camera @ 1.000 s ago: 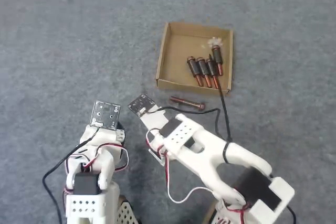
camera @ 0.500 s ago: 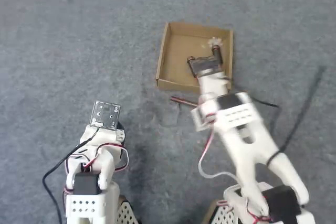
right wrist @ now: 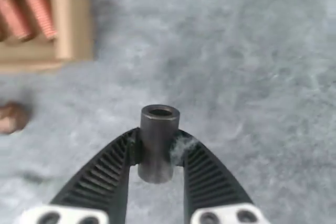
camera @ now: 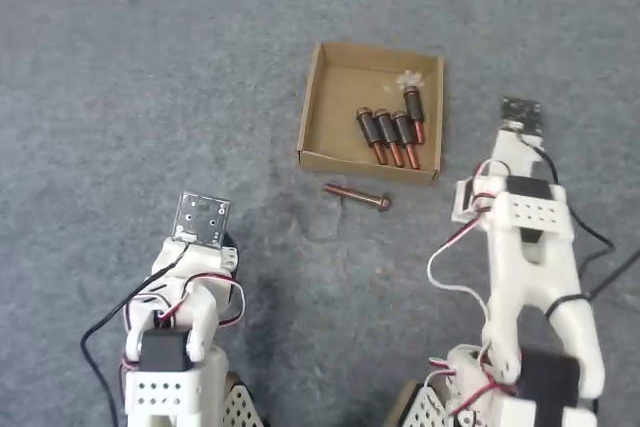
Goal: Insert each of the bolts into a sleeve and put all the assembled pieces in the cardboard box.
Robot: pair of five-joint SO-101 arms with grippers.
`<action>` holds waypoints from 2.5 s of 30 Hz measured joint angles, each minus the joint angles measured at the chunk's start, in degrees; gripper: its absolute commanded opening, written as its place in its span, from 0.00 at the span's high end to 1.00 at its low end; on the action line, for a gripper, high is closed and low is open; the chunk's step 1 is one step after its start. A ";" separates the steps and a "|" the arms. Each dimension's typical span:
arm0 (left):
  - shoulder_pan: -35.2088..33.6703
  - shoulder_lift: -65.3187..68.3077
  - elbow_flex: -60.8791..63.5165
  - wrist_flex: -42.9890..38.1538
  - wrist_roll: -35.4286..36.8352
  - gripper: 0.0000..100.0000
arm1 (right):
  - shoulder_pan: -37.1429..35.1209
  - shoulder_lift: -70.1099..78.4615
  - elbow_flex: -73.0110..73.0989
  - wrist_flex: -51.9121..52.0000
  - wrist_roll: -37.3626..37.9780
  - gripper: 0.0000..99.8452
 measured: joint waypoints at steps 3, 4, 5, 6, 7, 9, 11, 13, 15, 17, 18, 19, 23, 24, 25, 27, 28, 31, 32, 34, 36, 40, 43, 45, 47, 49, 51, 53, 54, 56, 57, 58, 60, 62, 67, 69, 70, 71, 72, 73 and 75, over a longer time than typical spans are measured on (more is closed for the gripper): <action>0.35 0.00 -0.97 0.70 -3.34 0.90 | 1.76 2.55 0.00 -1.32 0.09 0.99; 0.70 0.00 -1.32 0.79 -3.69 0.89 | 2.55 3.43 -0.18 -1.41 0.09 0.99; 0.88 0.00 -1.58 0.79 -3.78 0.88 | 3.43 4.22 -0.26 -1.41 0.09 0.99; 0.88 0.00 -1.93 0.79 -3.87 0.87 | 4.22 5.10 -0.35 -1.76 0.09 0.99; 0.88 0.00 -2.29 0.79 -4.13 0.87 | 4.75 5.71 -0.70 -1.85 0.09 0.99; 1.23 0.00 -3.25 0.79 -4.13 0.87 | 5.19 7.47 -1.76 -1.93 0.09 0.99; 2.81 0.00 -4.04 0.88 -4.13 0.87 | 5.19 9.58 -2.81 -1.93 0.09 0.99; 4.66 0.00 -4.84 0.97 -4.13 0.87 | 5.27 11.52 -4.04 -1.93 0.09 0.99; 6.15 0.00 -6.24 0.97 -4.13 0.87 | 5.80 12.66 -5.19 -1.93 0.09 0.99; 6.68 0.00 -8.18 0.97 -4.13 0.87 | 6.33 13.71 -6.15 -1.93 0.09 0.99; 6.86 0.26 -9.41 0.97 -4.13 0.87 | 6.42 14.07 -6.51 -1.93 0.09 0.99; 6.95 1.93 -10.99 0.97 -4.13 0.87 | 6.42 14.15 -6.59 -1.93 0.09 0.99; 9.05 13.63 -19.87 0.97 -2.99 0.87 | 6.68 14.24 -6.77 -1.93 0.09 0.99; 9.67 17.58 -22.59 0.97 -2.55 0.87 | 6.68 14.24 -6.77 -1.93 0.09 0.99; 10.73 21.80 -25.41 1.32 -2.29 0.87 | 6.68 14.24 -6.77 -1.93 0.09 0.99; 13.80 30.51 -30.77 2.46 -2.02 0.87 | 6.68 14.24 -6.77 -1.93 0.09 0.99; 15.47 34.64 -33.05 2.81 -2.02 0.87 | 6.68 14.24 -6.77 -1.93 0.09 0.99; 21.27 45.45 -38.77 3.43 -2.02 0.87 | 6.68 14.24 -6.77 -1.93 0.09 0.99; 23.03 48.97 -40.26 3.60 -2.02 0.86 | 6.68 14.24 -6.77 -1.93 0.18 0.99; 26.11 55.38 -43.16 3.60 -2.29 0.84 | 6.68 14.24 -6.77 -1.93 0.18 0.99; 28.66 61.71 -45.98 3.60 -4.84 0.82 | 6.68 14.24 -6.77 -1.93 0.18 0.99; 30.86 73.85 -51.34 3.52 -11.69 0.82 | 6.68 14.24 -6.77 -1.93 0.18 0.99; 31.30 81.32 -53.98 1.67 -18.29 0.82 | 6.68 14.24 -6.77 -2.29 0.18 0.99; 31.56 84.84 -55.03 -0.62 -21.80 0.81 | 6.68 14.24 -6.77 -2.99 0.18 0.99; 31.56 87.91 -55.91 -3.52 -23.65 0.81 | 6.68 14.24 -6.77 -2.99 0.18 0.99; 31.56 90.81 -57.14 -6.24 -24.26 0.82 | 6.68 14.24 -6.77 -2.99 0.18 0.99; 32.09 93.89 -59.16 -7.65 -25.41 0.82 | 6.68 14.24 -6.77 -2.99 0.18 0.99; 32.97 97.23 -61.27 -8.09 -26.90 0.82 | 6.68 14.24 -6.77 -2.99 0.18 0.99; 33.41 99.08 -62.42 -8.09 -27.16 0.82 | 6.68 14.24 -6.77 -3.34 0.18 0.99; 33.93 101.98 -64.26 -8.09 -27.69 0.82 | 6.68 14.24 -6.77 -4.04 0.18 0.99; 34.02 103.30 -65.32 -8.00 -28.04 0.82 | 6.68 14.24 -6.77 -4.22 0.18 0.99; 34.11 104.53 -66.81 -7.30 -29.01 0.82 | 6.68 14.24 -6.77 -4.40 0.18 0.99; 34.11 106.90 -69.80 -5.19 -30.42 0.82 | 6.68 14.24 -6.77 -4.40 0.18 0.99; 34.11 108.57 -72.44 -3.16 -31.82 0.82 | 6.68 14.24 -6.77 -4.40 0.18 0.99; 34.11 110.59 -76.13 0.00 -35.52 0.82 | 6.68 14.24 -6.77 -4.40 0.18 0.99; 34.11 110.59 -76.75 0.18 -36.13 0.82 | 6.68 14.24 -6.77 -4.40 0.18 0.99; 34.11 110.68 -76.92 0.18 -36.66 0.82 | 6.68 14.24 -6.77 -4.40 0.18 0.99; 34.11 111.03 -77.27 0.26 -37.19 0.82 | 6.68 14.24 -6.77 -4.40 0.18 0.99; 34.11 111.30 -77.45 0.35 -37.80 0.82 | 6.68 14.24 -6.77 -4.40 0.18 0.99; 34.11 111.56 -77.54 0.35 -38.24 0.82 | 6.68 14.24 -6.77 -4.40 0.18 0.99; 34.11 112.62 -77.63 0.35 -38.68 0.82 | 6.68 14.24 -6.77 -4.40 0.18 0.99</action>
